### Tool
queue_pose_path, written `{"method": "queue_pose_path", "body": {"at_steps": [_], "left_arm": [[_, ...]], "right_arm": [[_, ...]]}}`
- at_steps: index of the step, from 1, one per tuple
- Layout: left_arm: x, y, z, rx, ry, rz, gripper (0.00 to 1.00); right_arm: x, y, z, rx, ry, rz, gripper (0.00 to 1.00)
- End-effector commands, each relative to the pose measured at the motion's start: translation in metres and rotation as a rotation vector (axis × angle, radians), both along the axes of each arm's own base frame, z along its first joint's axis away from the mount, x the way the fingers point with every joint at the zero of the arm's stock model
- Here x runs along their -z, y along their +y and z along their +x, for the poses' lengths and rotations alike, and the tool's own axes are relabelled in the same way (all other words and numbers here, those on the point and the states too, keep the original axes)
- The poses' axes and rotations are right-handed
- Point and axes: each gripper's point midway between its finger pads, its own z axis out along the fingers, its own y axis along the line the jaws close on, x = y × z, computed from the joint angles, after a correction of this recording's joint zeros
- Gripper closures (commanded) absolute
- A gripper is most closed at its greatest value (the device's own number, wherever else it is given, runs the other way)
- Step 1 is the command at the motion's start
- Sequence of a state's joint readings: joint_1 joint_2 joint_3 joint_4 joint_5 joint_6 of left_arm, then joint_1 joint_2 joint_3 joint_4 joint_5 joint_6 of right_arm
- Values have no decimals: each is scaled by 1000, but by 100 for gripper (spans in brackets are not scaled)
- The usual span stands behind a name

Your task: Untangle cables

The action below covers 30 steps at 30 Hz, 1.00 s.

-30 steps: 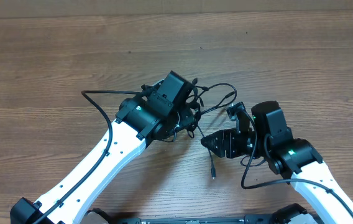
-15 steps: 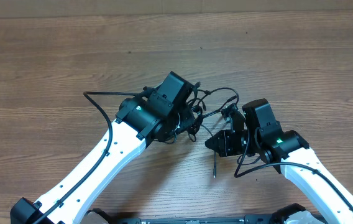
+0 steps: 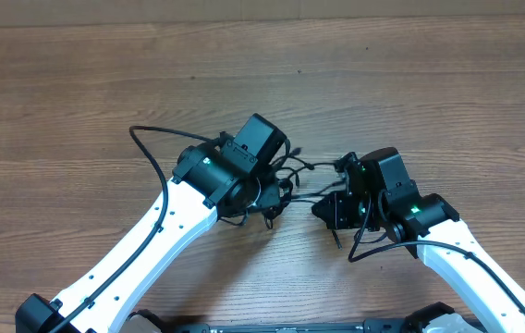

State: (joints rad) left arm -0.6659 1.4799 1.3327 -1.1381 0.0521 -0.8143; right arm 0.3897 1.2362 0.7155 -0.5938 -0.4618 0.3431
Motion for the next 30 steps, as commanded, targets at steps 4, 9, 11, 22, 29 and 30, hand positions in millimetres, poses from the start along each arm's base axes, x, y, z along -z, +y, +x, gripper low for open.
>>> {"method": "queue_pose_path", "body": {"at_steps": [4,9,11,22,29,30], "left_arm": [[2,34,5,136,-67,208,96],[0,52,10,113,-100,308,96],[0,53,11,111,-105,315,96],[-1,57,13,98,-117,335,96],[-1,60,13,97,-117,349,96],[-1,60,13,97,-118,351,96]], "right_arm": [[0,-12,14,74,-36,-72,96],[1,-19,17,98,-28,-75,96],[2,-24,18,116,-20,-78,96],[7,-62,27,250,33,-90,96],[10,-84,31,318,54,-102,96],[10,-86,31,319,52,-105,96]]}}
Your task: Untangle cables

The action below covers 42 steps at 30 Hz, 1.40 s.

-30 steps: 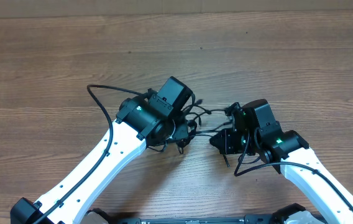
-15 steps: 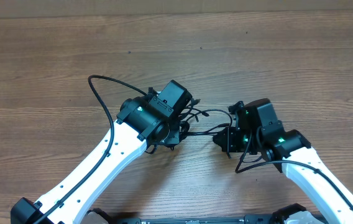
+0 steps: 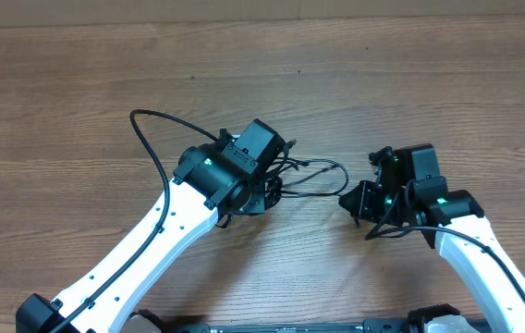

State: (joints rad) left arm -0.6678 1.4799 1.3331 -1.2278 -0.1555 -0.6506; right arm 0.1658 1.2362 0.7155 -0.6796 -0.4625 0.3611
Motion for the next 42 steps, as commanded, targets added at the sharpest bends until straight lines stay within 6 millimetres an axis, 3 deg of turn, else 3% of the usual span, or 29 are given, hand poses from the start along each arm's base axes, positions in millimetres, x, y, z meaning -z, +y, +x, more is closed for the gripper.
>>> {"method": "queue_pose_path", "body": {"at_steps": [1,10,15,16,21,23,30,36,42], "left_arm": [[-5,20,8,-12,-52,101,96],[-5,21,9,-13,-55,106,96],[-5,20,9,-13,-55,106,96],[-5,20,9,-13,-55,104,96],[-5,17,11,-13,-65,92,96],[-5,15,11,-11,-59,80,96],[-5,3,12,11,-54,20,96],[-8,-35,12,187,-39,-135,96],[-14,-60,8,320,-35,-246,96]], "right_arm": [[2,-29,14,81,-32,-97,96],[3,-46,16,137,-16,-102,96],[3,-45,15,133,-9,-89,95],[1,-41,14,122,-6,-66,89],[-12,-16,7,-28,-50,58,38],[-18,-7,4,-79,-67,107,31],[-41,20,-8,-269,-164,269,28],[-62,42,-22,-484,-310,372,28],[-54,59,-34,-690,-431,282,28]]}}
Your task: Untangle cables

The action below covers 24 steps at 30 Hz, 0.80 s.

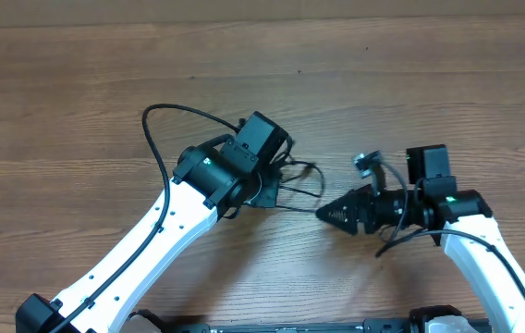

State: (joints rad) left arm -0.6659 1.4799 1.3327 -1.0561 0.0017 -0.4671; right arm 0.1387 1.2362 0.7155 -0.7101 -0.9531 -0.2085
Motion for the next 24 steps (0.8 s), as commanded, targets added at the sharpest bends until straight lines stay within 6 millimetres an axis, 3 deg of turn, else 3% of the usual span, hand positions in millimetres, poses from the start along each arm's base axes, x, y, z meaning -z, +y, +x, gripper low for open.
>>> {"method": "queue_pose_path", "body": {"at_steps": [1,6,15,24], "left_arm": [[-4,-16,-8,110,29,-71,96],[-4,-17,-10,114,37,-80,96],[-6,-24,-11,139,38,-111,96],[-2,-17,-19,370,5,-27,96]], "right_arm": [[0,8,1,-107,-159,-53,28],[18,2,7,-91,-191,-201,34],[18,2,9,-88,-199,-200,42],[12,4,22,-76,-269,-198,41]]}}
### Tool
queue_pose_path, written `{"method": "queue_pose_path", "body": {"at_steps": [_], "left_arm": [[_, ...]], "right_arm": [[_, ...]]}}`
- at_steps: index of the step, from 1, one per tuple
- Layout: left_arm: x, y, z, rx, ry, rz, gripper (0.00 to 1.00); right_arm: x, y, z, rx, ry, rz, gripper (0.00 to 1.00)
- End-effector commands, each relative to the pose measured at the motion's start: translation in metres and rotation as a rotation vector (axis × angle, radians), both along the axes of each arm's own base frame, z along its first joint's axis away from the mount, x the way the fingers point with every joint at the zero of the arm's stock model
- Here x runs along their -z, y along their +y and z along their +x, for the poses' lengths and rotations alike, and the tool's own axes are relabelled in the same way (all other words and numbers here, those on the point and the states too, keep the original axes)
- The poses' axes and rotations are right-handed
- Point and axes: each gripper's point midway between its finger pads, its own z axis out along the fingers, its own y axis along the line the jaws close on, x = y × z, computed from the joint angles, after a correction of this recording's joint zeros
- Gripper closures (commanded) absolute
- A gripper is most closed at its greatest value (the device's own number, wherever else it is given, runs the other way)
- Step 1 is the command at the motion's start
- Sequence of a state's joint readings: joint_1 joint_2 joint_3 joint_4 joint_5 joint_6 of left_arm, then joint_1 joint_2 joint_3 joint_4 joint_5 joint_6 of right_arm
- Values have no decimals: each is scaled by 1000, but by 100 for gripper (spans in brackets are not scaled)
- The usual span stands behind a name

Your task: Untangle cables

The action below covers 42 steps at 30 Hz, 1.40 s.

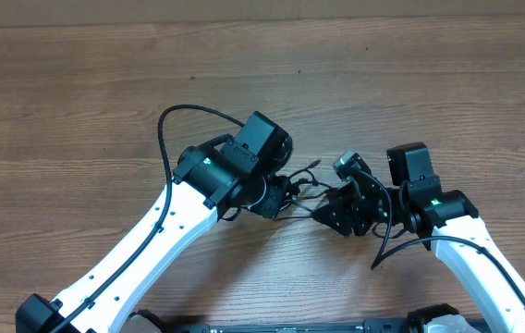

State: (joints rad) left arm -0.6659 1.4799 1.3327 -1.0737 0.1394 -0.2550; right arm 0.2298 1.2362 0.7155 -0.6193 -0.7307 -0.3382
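Thin black cables [301, 188] bunch in a small tangle between my two grippers. The left gripper [277, 196] sits mostly under its own wrist, shut on the left side of the tangle. From there one strand arcs up in a big loop [176, 115] to the left. My right gripper [325, 215] points left, shut on a strand at the tangle's right side. Just above it, a grey plug end [346, 165] sticks up.
The wooden table [78, 83] stretches all around. Both white arms [152, 250] come in from the front edge. The right arm's own black wire [387, 245] hangs in a loop by its wrist.
My right gripper has shifted a little left, toward the left gripper, and the grey plug end moved left with it. The strands between them are bunched closer. The big loop stands slightly further right.
At first both grippers were close together on the tangle. Then the right one was further right with a strand drawn out in a loop between them. Later it lay pointing left, still apart. Now it is closer again, and the left loop has grown.
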Motion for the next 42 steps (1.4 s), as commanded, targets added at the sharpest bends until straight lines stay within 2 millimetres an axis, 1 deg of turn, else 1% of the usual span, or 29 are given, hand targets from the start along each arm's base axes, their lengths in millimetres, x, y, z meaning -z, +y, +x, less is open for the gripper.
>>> {"method": "queue_pose_path", "body": {"at_steps": [1,3,7,12,15,19,21,24,26,28,29,30,35,39,41,42], "left_arm": [[-2,-1,-1,139,-37,12,96],[-2,-2,-2,140,-34,7,96],[-7,-16,-8,170,-6,-74,96],[-14,-29,-8,191,-6,-147,96],[-16,-34,-9,200,-6,-172,96],[-17,-35,-8,201,-10,-177,96],[-18,-36,-7,201,-16,-181,96],[-18,-36,-6,192,-13,-183,96],[-18,-36,-6,184,-13,-186,96],[-18,-37,-5,184,-16,-188,96],[-19,-37,-5,183,-17,-189,96],[-19,-37,-4,181,-17,-189,96],[-18,-37,-4,180,-18,-187,96],[-19,-37,-4,177,-16,-189,96],[-19,-37,-5,178,-14,-191,96],[-19,-37,-5,174,-12,-192,96]], "right_arm": [[-8,3,8,-7,-50,4,41],[-9,3,11,-6,-66,6,42],[-6,-1,17,15,-85,-30,43],[-4,-2,12,10,-62,-34,44],[-1,-3,8,3,-47,-41,48],[0,-3,5,-4,-38,-46,55],[1,-4,4,-4,-33,-47,59],[1,-4,4,-4,-30,-48,69],[1,-4,4,-3,-28,-48,81],[1,-4,3,6,-17,-46,89],[1,-4,3,15,-7,-44,95],[1,-4,3,24,4,-41,96],[1,-4,3,70,54,-29,96],[1,-4,3,72,56,-28,96],[1,-4,3,72,56,-28,80],[1,-4,3,72,56,-28,70]]}}
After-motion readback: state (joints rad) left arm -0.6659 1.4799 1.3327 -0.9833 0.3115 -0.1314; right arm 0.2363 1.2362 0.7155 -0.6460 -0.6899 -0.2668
